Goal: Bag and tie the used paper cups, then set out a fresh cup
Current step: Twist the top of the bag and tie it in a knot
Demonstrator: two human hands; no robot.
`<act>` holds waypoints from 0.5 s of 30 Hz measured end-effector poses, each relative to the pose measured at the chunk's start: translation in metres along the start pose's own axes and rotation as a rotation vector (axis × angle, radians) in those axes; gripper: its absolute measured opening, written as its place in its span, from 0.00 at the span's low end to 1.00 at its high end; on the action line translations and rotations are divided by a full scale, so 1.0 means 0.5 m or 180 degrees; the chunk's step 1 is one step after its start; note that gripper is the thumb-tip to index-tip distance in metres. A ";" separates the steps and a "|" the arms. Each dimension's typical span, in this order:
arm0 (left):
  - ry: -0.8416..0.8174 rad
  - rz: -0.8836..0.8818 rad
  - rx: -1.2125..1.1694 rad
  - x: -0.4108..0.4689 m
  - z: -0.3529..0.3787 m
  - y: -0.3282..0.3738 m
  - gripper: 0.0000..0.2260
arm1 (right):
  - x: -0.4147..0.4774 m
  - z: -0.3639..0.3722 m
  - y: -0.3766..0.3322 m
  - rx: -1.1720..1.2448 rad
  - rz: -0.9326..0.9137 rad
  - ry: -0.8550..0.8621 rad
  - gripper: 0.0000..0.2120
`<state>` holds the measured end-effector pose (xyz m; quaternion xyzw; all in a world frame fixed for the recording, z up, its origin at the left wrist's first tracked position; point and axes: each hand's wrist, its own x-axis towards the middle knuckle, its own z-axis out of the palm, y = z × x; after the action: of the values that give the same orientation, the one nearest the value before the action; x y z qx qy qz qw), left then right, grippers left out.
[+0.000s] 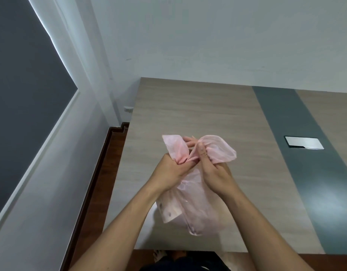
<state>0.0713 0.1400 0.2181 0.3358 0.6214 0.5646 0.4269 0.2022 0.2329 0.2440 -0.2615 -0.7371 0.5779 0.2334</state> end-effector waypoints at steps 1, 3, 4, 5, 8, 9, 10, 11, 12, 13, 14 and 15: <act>0.0037 -0.0087 -0.0169 0.000 -0.002 -0.006 0.08 | 0.001 0.004 0.005 0.0498 0.0258 0.0254 0.21; 0.0080 -0.0320 -0.0551 -0.002 -0.012 -0.019 0.17 | 0.007 0.008 0.010 0.1233 0.0744 0.0775 0.23; 0.0091 -0.0378 -0.0942 -0.003 -0.016 -0.016 0.17 | 0.013 0.009 0.012 0.1555 0.0893 0.1002 0.22; 0.0132 -0.0366 -0.1347 -0.001 -0.021 -0.016 0.14 | 0.020 0.008 0.014 0.1988 0.0979 0.1147 0.20; 0.0240 -0.0422 -0.1916 0.005 -0.027 -0.011 0.11 | 0.040 0.015 0.019 0.3025 0.1132 0.1384 0.15; 0.0188 -0.0447 -0.1976 0.006 -0.028 -0.011 0.11 | 0.043 0.016 0.022 0.2860 0.1227 0.1462 0.13; 0.0175 -0.0467 -0.1879 0.005 -0.028 -0.013 0.11 | 0.045 0.018 0.027 0.2517 0.1332 0.1501 0.12; 0.0123 -0.0511 -0.1817 0.006 -0.026 -0.012 0.11 | 0.045 0.018 0.031 0.2158 0.1446 0.1459 0.11; 0.0101 -0.0498 -0.1667 0.006 -0.027 -0.011 0.12 | 0.045 0.017 0.035 0.1814 0.1564 0.1338 0.12; 0.0101 -0.0450 -0.1465 0.004 -0.027 -0.008 0.14 | 0.043 0.017 0.038 0.1491 0.1639 0.1154 0.15; 0.0107 -0.0372 -0.1253 0.003 -0.026 -0.010 0.15 | 0.043 0.015 0.043 0.1168 0.1692 0.0963 0.17; 0.0062 -0.0315 -0.1081 0.000 -0.027 -0.010 0.16 | 0.039 0.013 0.042 0.0864 0.1691 0.0754 0.19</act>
<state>0.0594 0.1338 0.2131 0.2224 0.5370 0.6429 0.4988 0.1858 0.2453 0.2228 -0.4766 -0.5269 0.6772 0.1913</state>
